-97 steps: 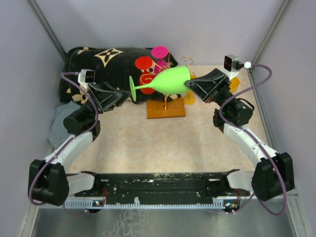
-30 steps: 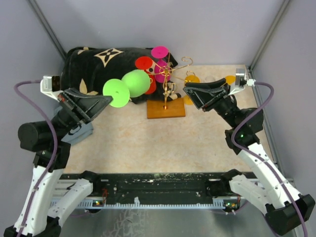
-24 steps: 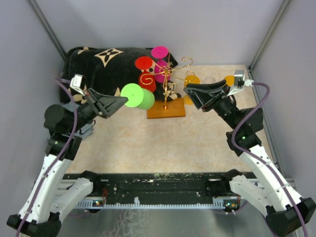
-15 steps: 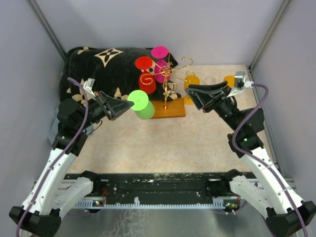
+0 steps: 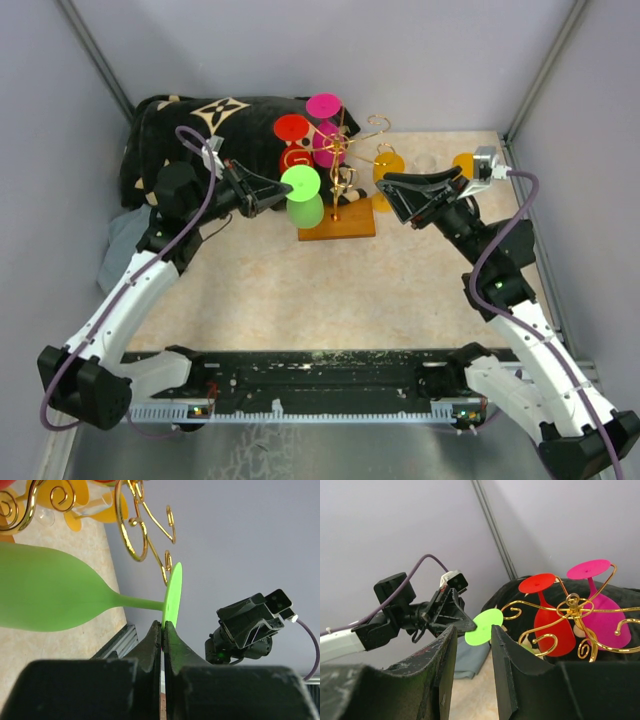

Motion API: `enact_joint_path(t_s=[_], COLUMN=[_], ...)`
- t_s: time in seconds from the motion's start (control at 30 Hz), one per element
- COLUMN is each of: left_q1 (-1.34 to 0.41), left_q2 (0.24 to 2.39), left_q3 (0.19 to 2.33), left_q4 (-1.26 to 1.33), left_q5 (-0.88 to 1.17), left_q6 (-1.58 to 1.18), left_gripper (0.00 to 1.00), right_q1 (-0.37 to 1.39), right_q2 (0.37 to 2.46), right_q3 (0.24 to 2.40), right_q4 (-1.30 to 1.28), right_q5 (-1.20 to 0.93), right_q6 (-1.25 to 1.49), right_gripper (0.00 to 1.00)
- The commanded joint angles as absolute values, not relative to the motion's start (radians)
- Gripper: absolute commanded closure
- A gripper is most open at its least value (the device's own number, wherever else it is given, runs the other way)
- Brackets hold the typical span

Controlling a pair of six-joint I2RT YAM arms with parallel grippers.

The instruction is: Place the wine glass upside down on the wine glass rack

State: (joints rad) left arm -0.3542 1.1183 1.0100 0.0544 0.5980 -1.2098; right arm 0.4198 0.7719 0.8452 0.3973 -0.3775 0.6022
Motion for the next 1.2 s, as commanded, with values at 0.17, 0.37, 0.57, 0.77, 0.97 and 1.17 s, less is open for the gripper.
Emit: enact_joint_path(t_s=[0.17,0.37,0.57,0.77,0.97,1.17], left_q1=[-0.364,-0.363,-0.366,-0.367,-0.368,-0.364], left_q2=[1.190,1.255,1.309,1.342,1.357,1.337], left_q3=[1.121,1.172,1.222,1.249,1.264,1.229], left_q4=[0.137,0.148,0.154,0.152,0.146,0.185], left_q5=[0.603,0.611,0.598,0.573,0.529,0.474], left_q6=[-1.180,-1.181,-1.188,-1.196,-1.201,-1.223], left_gripper=[1.00,1.00,1.00,1.00,1.00,1.00], right_q1=[0.411,0.411,0.411,0.410,0.410,0.410], right_q2=[0.772,0.778,0.782,0.790,0.796,0.798], right_q3=[0.850,0.845,0.838,0.830,0.828,0.830], right_q4=[0.439,0.446,0.450,0.462,0.467,0.465], right_q5=[-0.366,-0.363,-0.362,-0.364,-0.367,-0.368], right_q6=[0.589,0.590,0.588,0.589,0.592,0.589], right_gripper=[0.66,0.66,0.66,0.66,0.66,0.66])
